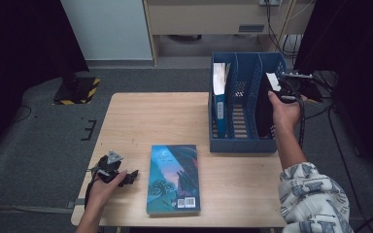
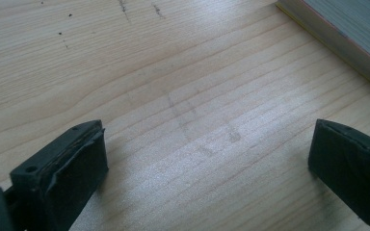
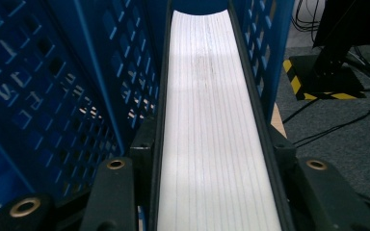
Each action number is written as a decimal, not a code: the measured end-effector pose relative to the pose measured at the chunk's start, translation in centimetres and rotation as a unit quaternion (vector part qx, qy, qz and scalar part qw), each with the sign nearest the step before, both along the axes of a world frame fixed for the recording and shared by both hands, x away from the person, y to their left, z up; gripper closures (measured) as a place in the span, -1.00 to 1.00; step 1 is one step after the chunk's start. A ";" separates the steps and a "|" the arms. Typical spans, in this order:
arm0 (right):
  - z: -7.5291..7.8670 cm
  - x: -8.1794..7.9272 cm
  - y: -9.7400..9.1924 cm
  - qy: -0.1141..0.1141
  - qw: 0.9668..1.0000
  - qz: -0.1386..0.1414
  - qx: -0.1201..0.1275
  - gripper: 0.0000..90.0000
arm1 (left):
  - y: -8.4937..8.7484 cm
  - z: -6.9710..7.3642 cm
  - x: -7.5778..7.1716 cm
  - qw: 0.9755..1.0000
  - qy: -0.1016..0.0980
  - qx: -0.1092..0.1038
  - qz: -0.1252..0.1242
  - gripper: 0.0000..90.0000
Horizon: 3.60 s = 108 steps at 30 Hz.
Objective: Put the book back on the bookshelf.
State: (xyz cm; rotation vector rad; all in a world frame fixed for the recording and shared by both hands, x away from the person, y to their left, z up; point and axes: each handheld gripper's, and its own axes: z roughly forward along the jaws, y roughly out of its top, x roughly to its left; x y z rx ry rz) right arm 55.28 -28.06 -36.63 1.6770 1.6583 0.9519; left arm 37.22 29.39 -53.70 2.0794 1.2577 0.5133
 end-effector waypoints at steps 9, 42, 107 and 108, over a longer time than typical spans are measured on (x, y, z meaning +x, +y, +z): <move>-0.7 1.3 0.0 0.009 1.000 0.005 -0.009 0.18 | 0.0 0.0 0.0 1.000 0.000 0.000 -0.001 -1.00; 0.2 -1.8 0.3 -0.041 0.998 0.037 0.023 -0.33 | -0.1 0.0 0.1 1.000 0.001 0.002 -0.005 -1.00; -0.9 -4.0 1.4 -0.046 0.997 0.061 -0.022 0.06 | -0.2 0.0 0.1 1.000 0.001 0.002 -0.007 -1.00; -0.9 -4.0 1.4 -0.047 0.997 0.060 -0.019 0.05 | -0.2 0.0 0.1 1.000 0.001 0.002 -0.007 -1.00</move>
